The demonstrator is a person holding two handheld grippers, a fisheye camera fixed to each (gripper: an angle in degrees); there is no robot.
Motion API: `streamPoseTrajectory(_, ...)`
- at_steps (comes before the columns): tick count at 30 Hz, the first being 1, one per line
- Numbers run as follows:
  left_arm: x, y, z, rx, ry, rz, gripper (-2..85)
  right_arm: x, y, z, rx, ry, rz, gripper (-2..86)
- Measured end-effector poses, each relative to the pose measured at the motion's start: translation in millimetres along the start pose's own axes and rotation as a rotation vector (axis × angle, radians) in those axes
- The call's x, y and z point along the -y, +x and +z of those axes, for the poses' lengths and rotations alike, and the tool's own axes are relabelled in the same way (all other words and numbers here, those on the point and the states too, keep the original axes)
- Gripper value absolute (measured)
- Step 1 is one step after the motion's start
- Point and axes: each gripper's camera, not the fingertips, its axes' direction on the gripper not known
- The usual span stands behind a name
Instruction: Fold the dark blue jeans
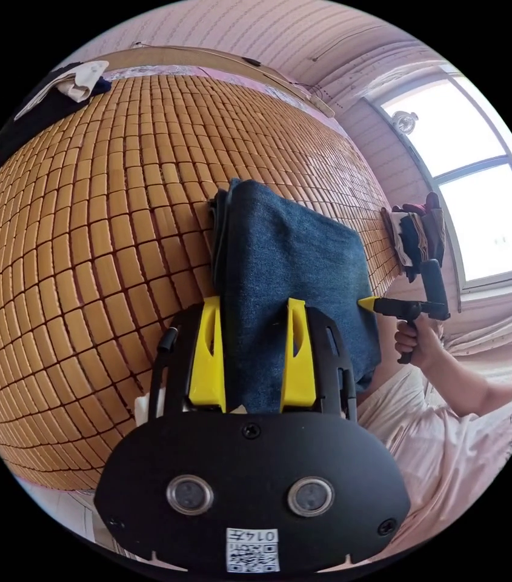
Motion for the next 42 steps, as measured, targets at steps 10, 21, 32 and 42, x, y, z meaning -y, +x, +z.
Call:
streamPoseTrajectory(10, -37, 69, 19, -0.163, 0.1, -0.003, 6.2, -80, -179, -102, -0.362, 0.106, -0.723, 3.7)
streamPoseTrajectory(21, 80, 367, 26, -0.447, 0.372, 0.427, 6.5, -185, -188, -389, -0.777, 0.41, -0.88, 3.9)
streamPoseTrajectory(32, 174, 605, 203, -0.252, 0.203, 0.593, 8.2, -130, 97, -488, -0.632, 0.474, 0.075, 8.7)
streamPoseTrajectory(42, 131, 561, 119, -0.131, 0.314, 0.824, 5.5, -175, 52, -443, -0.761, 0.814, -0.069, 4.9)
